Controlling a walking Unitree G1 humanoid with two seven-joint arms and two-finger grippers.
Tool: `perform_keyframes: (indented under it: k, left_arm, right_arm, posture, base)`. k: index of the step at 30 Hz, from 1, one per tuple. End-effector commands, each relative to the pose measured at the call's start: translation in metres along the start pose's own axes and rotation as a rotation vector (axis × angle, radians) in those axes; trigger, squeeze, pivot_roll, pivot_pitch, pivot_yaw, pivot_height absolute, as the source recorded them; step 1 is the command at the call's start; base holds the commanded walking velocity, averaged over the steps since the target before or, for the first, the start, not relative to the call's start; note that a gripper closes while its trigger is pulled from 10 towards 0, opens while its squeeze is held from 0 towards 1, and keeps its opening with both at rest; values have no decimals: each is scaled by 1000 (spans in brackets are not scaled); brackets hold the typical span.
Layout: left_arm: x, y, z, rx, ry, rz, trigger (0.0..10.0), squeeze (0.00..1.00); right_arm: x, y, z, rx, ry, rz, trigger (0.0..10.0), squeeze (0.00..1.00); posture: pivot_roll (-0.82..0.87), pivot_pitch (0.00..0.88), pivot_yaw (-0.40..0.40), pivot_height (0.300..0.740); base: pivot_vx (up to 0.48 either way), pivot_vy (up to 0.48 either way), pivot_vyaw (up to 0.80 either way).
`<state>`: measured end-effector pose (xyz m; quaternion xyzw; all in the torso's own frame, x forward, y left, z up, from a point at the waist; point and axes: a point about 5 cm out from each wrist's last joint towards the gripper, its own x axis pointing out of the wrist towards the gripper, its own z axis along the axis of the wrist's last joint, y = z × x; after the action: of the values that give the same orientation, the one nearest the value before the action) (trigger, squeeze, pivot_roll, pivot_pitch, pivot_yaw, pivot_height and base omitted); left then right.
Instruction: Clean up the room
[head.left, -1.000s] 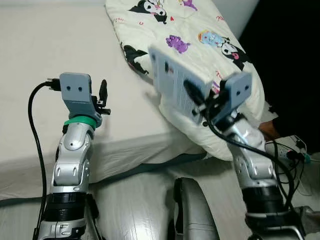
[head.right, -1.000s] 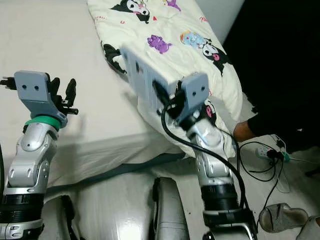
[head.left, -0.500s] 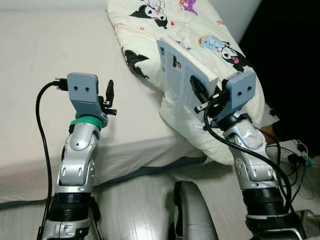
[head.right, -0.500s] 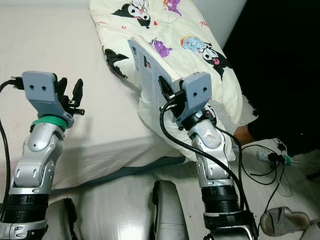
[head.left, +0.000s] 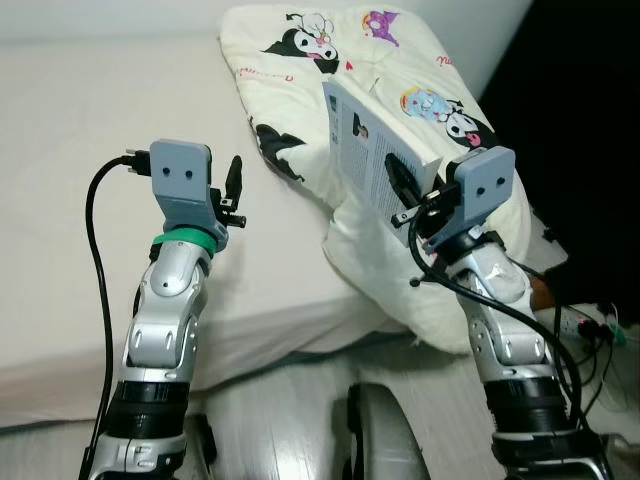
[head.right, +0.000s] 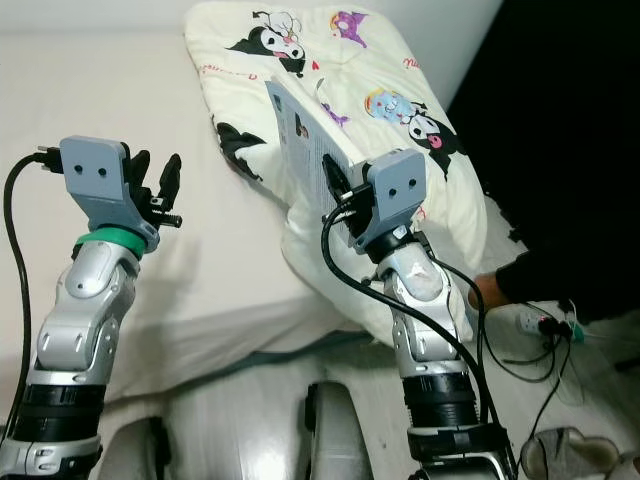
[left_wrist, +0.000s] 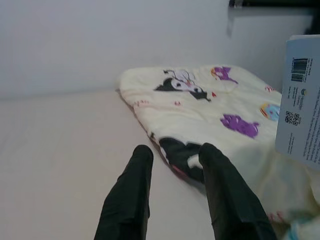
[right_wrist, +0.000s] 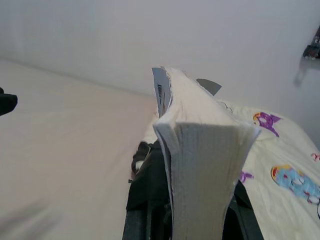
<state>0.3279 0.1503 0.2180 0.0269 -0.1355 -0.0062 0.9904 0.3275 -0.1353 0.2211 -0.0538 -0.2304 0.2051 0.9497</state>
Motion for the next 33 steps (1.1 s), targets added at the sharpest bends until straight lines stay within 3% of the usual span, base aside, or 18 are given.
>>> perform_keyframes:
  k: [1,23,33]
  left_arm:
    - [-2,-2,-2,-4,13,-9,10000,0]
    - [-2,-9,-3,-7,31,-59,10000,0]
    - [-4,-9,-6,7,41,-73,10000,0]
  right_arm:
    - [0,-3,5,-7,-39,-19,10000,0]
    - [0,-6,2,-3,-41,-47,10000,0]
    - [0,-6,-1,6,-30,-71,10000,0]
  posture:
    - [-115,26,-15,635]
    - [-112,22,-10,720]
    - [-111,24,-5,720]
  base:
    - [0,0,0]
    - [0,0,0]
    - [0,0,0]
